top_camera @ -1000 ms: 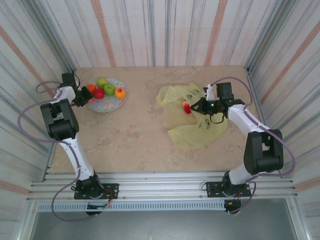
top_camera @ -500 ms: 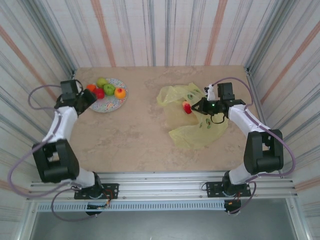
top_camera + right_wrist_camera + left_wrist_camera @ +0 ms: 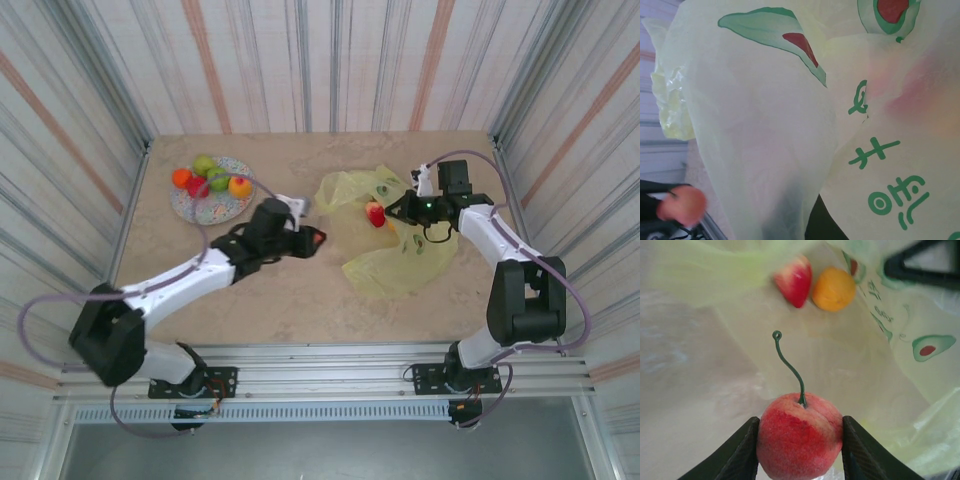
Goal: Place the fruits into the plastic bag
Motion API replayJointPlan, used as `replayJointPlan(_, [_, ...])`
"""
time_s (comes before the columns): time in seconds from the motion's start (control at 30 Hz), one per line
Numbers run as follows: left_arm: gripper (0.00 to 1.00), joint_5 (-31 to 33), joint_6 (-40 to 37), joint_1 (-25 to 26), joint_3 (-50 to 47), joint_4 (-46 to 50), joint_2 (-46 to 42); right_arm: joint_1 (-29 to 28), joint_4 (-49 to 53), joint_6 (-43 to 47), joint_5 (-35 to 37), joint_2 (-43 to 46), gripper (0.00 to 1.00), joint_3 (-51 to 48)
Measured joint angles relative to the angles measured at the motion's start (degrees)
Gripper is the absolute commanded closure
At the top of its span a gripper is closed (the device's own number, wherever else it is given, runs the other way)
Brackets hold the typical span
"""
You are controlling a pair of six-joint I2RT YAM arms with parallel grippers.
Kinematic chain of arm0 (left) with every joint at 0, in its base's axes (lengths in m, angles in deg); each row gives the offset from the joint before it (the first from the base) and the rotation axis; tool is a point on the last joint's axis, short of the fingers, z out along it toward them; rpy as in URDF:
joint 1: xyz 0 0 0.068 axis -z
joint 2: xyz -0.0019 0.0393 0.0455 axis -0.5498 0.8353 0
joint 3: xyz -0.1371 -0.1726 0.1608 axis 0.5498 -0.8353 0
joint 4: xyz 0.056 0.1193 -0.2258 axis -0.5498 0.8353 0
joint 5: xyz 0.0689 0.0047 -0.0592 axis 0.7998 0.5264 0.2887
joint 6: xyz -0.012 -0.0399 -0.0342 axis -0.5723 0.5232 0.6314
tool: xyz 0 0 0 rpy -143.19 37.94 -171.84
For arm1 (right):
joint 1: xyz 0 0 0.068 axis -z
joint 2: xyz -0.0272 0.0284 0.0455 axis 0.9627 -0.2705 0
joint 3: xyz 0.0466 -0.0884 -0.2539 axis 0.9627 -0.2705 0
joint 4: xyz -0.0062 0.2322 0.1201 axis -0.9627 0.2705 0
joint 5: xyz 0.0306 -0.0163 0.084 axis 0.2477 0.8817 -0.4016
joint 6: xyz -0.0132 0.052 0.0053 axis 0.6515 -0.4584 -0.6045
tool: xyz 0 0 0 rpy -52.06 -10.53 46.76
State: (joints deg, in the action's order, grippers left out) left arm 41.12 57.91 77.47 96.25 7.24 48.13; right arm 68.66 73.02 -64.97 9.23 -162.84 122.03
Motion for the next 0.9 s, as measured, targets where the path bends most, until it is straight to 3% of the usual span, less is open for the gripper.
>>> replayJointPlan(0.23, [0.56, 0.0, -4.1, 2.1, 13.1, -4.0, 16.6, 0.0, 3.6, 1.7, -0.8, -0.1, 1.00, 1.1])
replayJointPlan(0.5, [0.51, -2.7, -2.2, 4.2, 21.0, -12.2, 31.1, -0.1, 1.3, -1.0, -3.6, 0.4, 1.00, 0.7])
replayJointPlan(0.67, [0.48, -3.6, 3.0, 6.3, 21.2, -20.0, 35.7, 0.5, -2.8, -6.0, -3.6, 2.3, 1.00, -2.0])
replayJointPlan(0.9, [0.30, -5.4, 5.9, 6.2, 21.5, -25.8, 37.3, 0.5, -4.7, -8.2, -3.9, 2.4, 1.00, -2.7])
